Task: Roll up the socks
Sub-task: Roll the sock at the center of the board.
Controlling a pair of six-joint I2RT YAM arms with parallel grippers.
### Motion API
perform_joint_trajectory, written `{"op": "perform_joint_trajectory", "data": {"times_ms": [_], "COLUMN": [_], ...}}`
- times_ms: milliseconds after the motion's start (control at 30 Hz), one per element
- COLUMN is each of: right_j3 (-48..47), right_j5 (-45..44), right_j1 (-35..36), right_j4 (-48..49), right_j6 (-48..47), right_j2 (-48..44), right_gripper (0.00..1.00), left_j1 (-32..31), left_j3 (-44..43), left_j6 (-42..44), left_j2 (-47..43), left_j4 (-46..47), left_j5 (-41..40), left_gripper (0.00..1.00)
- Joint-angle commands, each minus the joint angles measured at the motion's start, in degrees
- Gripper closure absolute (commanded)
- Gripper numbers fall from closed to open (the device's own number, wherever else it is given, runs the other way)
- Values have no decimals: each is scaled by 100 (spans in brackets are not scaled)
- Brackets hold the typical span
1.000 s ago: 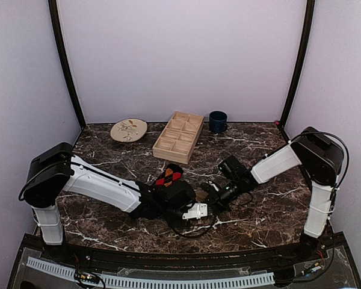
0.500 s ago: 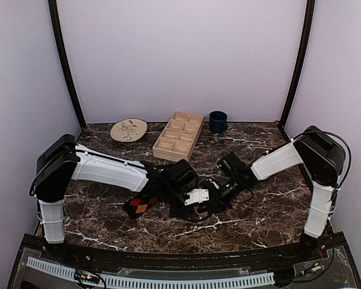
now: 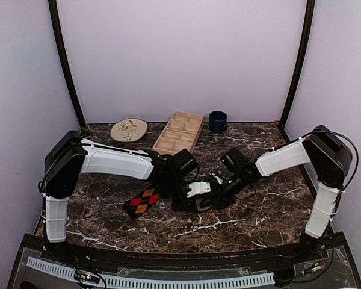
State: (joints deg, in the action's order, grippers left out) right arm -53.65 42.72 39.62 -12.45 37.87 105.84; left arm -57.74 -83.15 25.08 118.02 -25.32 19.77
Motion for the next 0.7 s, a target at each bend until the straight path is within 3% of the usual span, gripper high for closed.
{"op": "perform_joint_trajectory", "data": {"times_ms": [0,300,667], "right_j3": [183,294,577], "right_j5": [-831,-1469,-2086], "right_j1": [-20,-24,-17], "right_j4": [-191,-356,-263], "right_j6": [-247,-464,-594], "right_j2": [-233,-628,-1317], "right_gripper": [64,57,56], "left_j1": [98,272,430], "left_j3": [-200,-342,-519], "left_j6": [-127,-260,-392], "left_j2": [226,470,728], "left_j4": [-660,-912,-1114], "left_j5": [542,1039,1508], "left_gripper": [96,95,95]}}
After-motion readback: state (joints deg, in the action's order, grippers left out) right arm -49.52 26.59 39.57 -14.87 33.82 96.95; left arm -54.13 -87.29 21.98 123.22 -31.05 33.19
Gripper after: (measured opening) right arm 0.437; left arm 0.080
